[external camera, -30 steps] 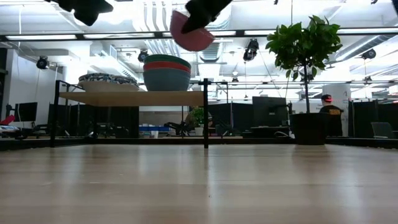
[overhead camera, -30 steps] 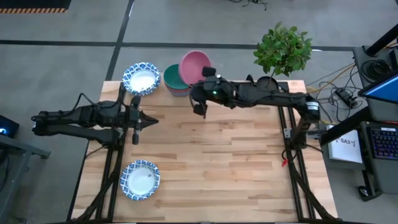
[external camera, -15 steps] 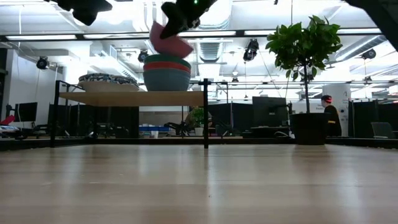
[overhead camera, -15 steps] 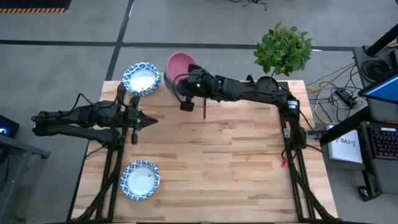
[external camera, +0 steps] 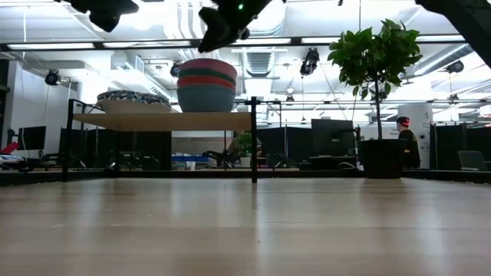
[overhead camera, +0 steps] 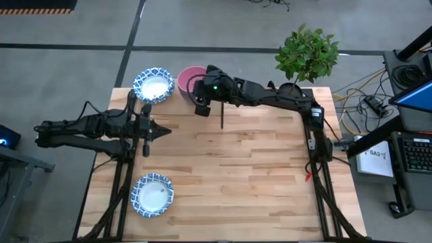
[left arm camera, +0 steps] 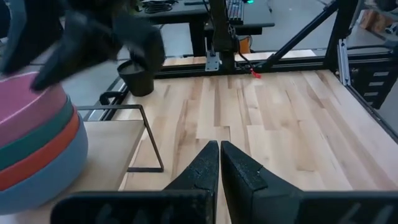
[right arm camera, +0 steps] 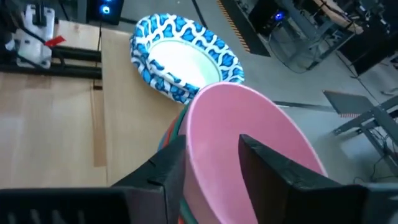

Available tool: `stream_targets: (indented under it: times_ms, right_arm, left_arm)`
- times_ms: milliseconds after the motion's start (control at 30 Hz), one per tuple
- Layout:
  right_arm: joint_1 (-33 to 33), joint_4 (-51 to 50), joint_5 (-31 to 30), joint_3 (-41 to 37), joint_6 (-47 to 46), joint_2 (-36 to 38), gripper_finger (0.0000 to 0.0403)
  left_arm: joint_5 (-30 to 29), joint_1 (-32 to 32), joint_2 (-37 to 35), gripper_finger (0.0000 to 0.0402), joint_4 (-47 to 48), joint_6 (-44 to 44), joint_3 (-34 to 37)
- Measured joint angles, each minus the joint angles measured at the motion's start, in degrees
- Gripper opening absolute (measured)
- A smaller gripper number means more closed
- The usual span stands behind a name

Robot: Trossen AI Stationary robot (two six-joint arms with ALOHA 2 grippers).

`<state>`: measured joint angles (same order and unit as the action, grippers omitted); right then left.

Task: Place and stack bowls onto a shelf
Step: Stack the white and blue bowl on top of the shelf

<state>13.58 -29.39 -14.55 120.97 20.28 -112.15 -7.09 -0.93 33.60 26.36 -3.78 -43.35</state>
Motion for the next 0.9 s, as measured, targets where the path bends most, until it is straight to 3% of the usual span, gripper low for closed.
stream_targets:
  times_ms: [133,300,400,700,900]
  right_arm:
    - [-0.6,-2.9,0.4,0.0,-2.7,2.7,0.0144]
    - [-2.2,-5.5,8.7,-3.4,-5.8,6.3,0.0136]
    - [-4.4,-4.4,10.1,-8.0,-5.5,8.8,0.0129]
    - [-10.8,12.0,10.5,-32.5,-4.9,21.7,0.0125]
    - [-14.9,25.1,10.6,-51.3,-6.3,33.0,0.0121]
  left_arm:
    - [0.0,0.0,0.0,0.0000,1.2,2.5,0.0]
    - [0.0,0.0,0.2,0.0000,5.2,9.6,0.0]
    - [0.1,0.0,0.7,0.0000,8.2,14.6,0.0]
    - [1.6,0.0,5.8,0.0000,13.8,27.3,0.0]
    - [10.9,0.0,12.2,0.0001,14.3,34.2,0.0]
